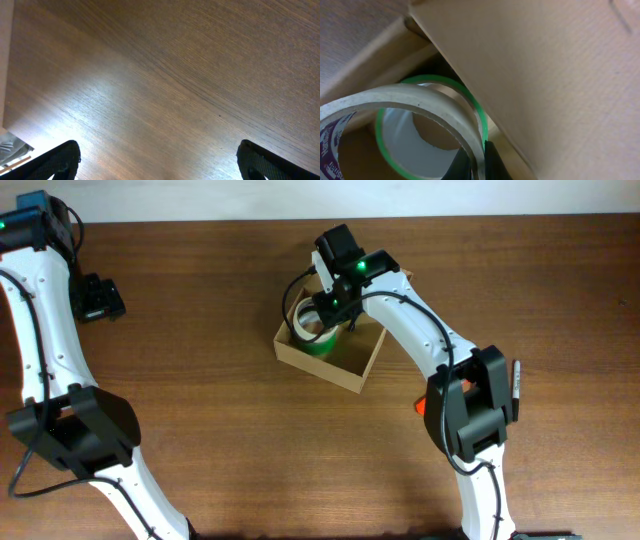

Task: Pack container
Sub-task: 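Carry the white tape with the right gripper and lower into box, then open the right gripper and lift away from the box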

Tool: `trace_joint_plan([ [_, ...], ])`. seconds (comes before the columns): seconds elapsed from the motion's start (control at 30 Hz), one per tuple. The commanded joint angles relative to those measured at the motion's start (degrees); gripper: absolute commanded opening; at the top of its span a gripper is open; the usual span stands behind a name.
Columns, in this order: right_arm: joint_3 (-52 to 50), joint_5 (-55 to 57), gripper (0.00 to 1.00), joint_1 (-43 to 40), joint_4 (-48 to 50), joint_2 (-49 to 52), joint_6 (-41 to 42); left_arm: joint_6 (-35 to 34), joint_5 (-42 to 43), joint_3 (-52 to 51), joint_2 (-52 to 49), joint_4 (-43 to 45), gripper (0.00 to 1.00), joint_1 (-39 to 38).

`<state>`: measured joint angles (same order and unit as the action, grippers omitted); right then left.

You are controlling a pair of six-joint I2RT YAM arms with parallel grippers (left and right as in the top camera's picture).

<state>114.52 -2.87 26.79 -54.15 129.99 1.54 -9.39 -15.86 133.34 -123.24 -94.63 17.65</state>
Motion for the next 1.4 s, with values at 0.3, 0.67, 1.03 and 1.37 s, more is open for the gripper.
trace_joint_plan([
  [0.3, -0.09, -0.74, 0.04, 1.44, 2.56, 2.1, 2.16, 0.5, 0.2, -0.24, 0.04, 0.07, 1.0, 0.26],
  [0.67, -0.09, -0.26, 0.04, 1.44, 1.27, 2.29, 2.16, 0.5, 0.2, -0.24, 0.04, 0.07, 1.0, 0.26],
  [1.03, 0.35, 0.11, 0.36, 1.44, 0.39, 1.64, 2.1, 0.5, 0.2, -0.24, 0.04, 0.09, 1.0, 0.26],
  [1.37, 21.94, 2.43, 0.42, 1.44, -12.83, -5.73, 1.88, 0.5, 0.2, -0.24, 0.04, 0.09, 1.0, 0.26],
])
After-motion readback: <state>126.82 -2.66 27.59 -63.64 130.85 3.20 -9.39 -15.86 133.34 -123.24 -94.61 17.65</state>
